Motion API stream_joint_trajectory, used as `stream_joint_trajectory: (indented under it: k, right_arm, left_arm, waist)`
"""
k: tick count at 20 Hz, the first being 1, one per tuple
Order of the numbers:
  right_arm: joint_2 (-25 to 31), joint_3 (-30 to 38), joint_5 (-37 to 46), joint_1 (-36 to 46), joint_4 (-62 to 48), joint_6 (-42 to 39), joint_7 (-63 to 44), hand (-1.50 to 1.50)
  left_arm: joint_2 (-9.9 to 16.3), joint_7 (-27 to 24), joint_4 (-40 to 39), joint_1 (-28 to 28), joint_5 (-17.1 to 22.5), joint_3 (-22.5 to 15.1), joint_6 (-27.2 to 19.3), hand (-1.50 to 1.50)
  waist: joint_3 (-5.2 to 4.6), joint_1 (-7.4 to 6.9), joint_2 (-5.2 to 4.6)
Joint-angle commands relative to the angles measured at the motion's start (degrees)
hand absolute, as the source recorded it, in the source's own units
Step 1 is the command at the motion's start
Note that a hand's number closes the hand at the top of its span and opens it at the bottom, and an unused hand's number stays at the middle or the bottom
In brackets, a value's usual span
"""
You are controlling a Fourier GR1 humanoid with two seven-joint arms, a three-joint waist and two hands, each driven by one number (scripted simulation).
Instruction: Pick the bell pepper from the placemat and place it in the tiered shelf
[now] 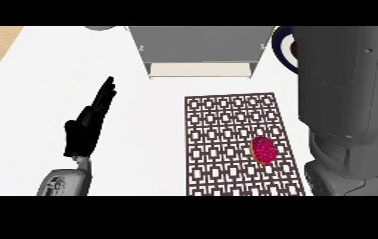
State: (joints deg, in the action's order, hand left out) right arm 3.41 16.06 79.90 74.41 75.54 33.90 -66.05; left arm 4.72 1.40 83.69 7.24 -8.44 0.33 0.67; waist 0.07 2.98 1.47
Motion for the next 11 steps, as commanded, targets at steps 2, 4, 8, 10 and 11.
stream_joint_trajectory:
  k: [2,4,8,10,11]
  right_arm:
    - [-1.0,0.8,-1.9,-6.8,13.7,-15.4,-6.4,-1.5]
    - [-1.7,-0.5,-2.3,-10.6,19.2,-19.4,-5.7,-1.5]
    - [-0.2,0.2,-7.1,-16.2,29.3,-28.3,-3.8,-1.5]
    - [0.2,1.4,-9.4,-20.7,36.4,-31.2,-3.0,-1.5]
    - [0.4,1.1,-9.8,-19.5,38.9,-35.2,-4.5,-1.5]
  left_arm:
    - [-0.1,1.4,0.8,0.0,0.2,0.9,-1.0,0.0]
    - [1.4,0.0,1.1,-2.0,0.8,2.0,-0.1,0.0]
    - [1.1,-0.4,0.4,-1.6,0.4,2.0,-0.7,0.0]
    - [1.4,-1.0,0.7,-3.5,0.9,2.0,0.2,0.0]
    - [0.9,0.8,2.3,-1.9,1.4,1.8,0.1,0.0]
  waist:
    - [0.07,1.83,0.74]
    - [0.02,1.43,0.66]
    - [0.03,2.66,0.75]
    - [0.07,2.97,0.88]
    - [0.03,2.48,0.92]
